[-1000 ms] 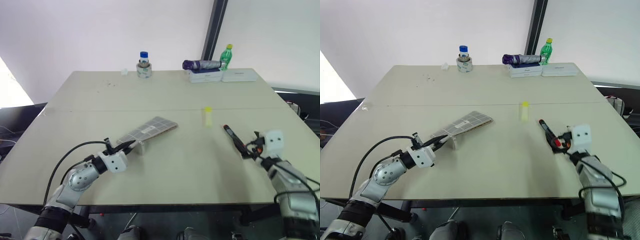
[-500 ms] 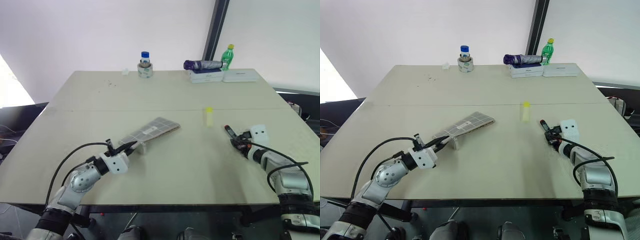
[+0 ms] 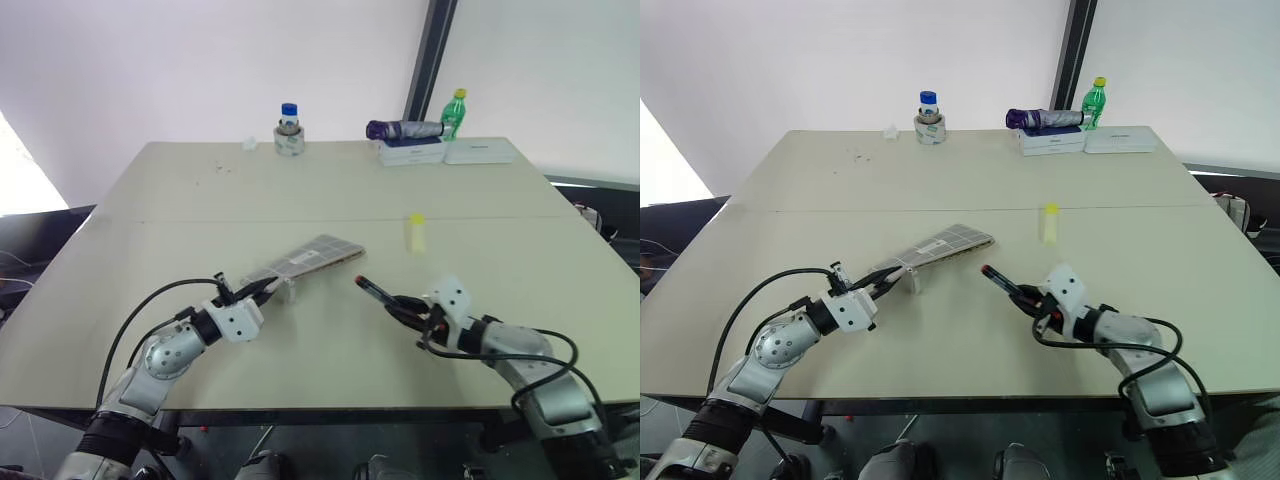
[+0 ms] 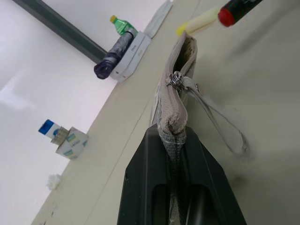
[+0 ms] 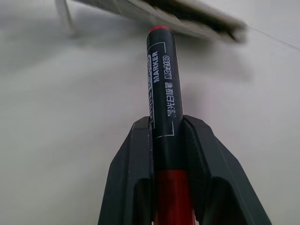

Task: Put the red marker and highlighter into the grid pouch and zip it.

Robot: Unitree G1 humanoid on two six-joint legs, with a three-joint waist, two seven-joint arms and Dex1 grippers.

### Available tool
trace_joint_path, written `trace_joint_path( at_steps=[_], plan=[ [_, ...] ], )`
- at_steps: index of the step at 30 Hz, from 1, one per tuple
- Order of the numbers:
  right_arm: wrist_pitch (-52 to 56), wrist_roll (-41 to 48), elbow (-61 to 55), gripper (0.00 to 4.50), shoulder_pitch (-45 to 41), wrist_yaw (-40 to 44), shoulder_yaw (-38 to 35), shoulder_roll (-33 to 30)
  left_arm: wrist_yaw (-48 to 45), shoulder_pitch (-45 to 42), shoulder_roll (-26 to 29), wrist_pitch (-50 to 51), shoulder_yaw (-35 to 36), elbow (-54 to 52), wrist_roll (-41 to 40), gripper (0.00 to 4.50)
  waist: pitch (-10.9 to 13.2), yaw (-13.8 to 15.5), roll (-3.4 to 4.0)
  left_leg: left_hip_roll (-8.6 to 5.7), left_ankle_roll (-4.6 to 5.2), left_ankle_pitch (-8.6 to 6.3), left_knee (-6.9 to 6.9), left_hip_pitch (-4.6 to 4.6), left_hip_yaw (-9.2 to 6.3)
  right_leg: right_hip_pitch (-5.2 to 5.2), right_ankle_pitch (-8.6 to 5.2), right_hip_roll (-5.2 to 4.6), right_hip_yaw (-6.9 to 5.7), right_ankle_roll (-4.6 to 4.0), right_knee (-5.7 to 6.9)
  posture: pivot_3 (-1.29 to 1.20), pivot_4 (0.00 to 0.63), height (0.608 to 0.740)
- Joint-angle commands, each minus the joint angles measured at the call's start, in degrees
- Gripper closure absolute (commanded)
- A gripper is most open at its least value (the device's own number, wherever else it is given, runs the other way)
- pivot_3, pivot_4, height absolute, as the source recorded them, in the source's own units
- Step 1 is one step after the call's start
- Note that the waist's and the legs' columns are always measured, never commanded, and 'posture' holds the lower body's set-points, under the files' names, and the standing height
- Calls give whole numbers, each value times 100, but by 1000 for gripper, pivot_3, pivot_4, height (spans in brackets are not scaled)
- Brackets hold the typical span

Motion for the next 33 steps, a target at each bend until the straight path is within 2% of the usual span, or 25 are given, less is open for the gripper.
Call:
trace_joint_path(
  at_steps=[1, 9, 12, 16, 22, 25, 27, 30, 33],
  plan=[
    [-15, -132, -214, 4135, -437, -79, 204, 107, -131, -82, 64, -1, -1, -293, -93, 4500, 0, -1, 0, 0, 0, 0, 0, 0, 0, 0, 0, 0, 0, 0, 0, 0, 150, 740],
    [-327, -457, 464, 4135, -1036, -97, 549, 390, -211, -67, 39, -7, -95, -412, 21, 4500, 0, 5, 0, -2, 0, 0, 0, -2, 2, 0, 0, 0, -2, 0, 0, 0, 150, 740],
    [-486, -657, 663, 4135, -1170, -21, 697, 348, -205, -46, 9, 48, -82, -487, -10, 4500, 0, 2, 0, -1, 0, 0, 0, -2, 2, -1, 0, 0, -2, 0, 1, 0, 150, 740],
    [-1334, -1168, 900, 4135, -1439, 247, 1010, 118, -284, -39, 88, -31, -153, -542, 100, 4500, 0, -2, 0, -1, 0, 0, 0, -2, 4, -1, 0, 0, -1, 0, 1, 0, 150, 740],
    [-1429, -1214, 1129, 4135, -1727, 311, 1021, 205, -279, -55, 91, -32, -129, -495, 101, 4500, 0, 10, 0, 0, -1, 1, 0, -1, 4, -2, 0, 0, -1, 0, 3, 0, 150, 740],
    [-2083, -1582, 1177, 4135, -1742, 477, 1284, 51, -276, -49, 64, -12, -144, -528, 103, 4500, 0, 12, 0, -2, -1, 1, 1, -2, 7, -1, 0, -2, -2, 0, 2, 0, 150, 740],
    [-2128, -1680, 1170, 4135, -1813, 460, 1361, 110, -319, -50, 94, -58, -177, -553, 124, 4500, 0, -2, 0, -2, -1, 1, 1, -2, 8, -2, 0, -2, -1, 0, 2, 0, 150, 740],
    [-2200, -2265, 1420, 4135, -2164, 357, 1588, 36, -411, -78, 173, -99, -207, -596, 146, 4500, 0, -18, 0, 1, -4, 3, 0, -1, 8, -5, 0, 1, -1, 0, 5, 0, 150, 740],
    [-2883, -2532, 1701, 4135, -2457, 471, 1764, -65, -514, -162, 265, -161, -218, -630, 71, 4500, 0, -18, 0, 2, -20, 12, 0, -2, 10, -9, 0, 1, 0, 0, 7, 0, 150, 740]
  ],
)
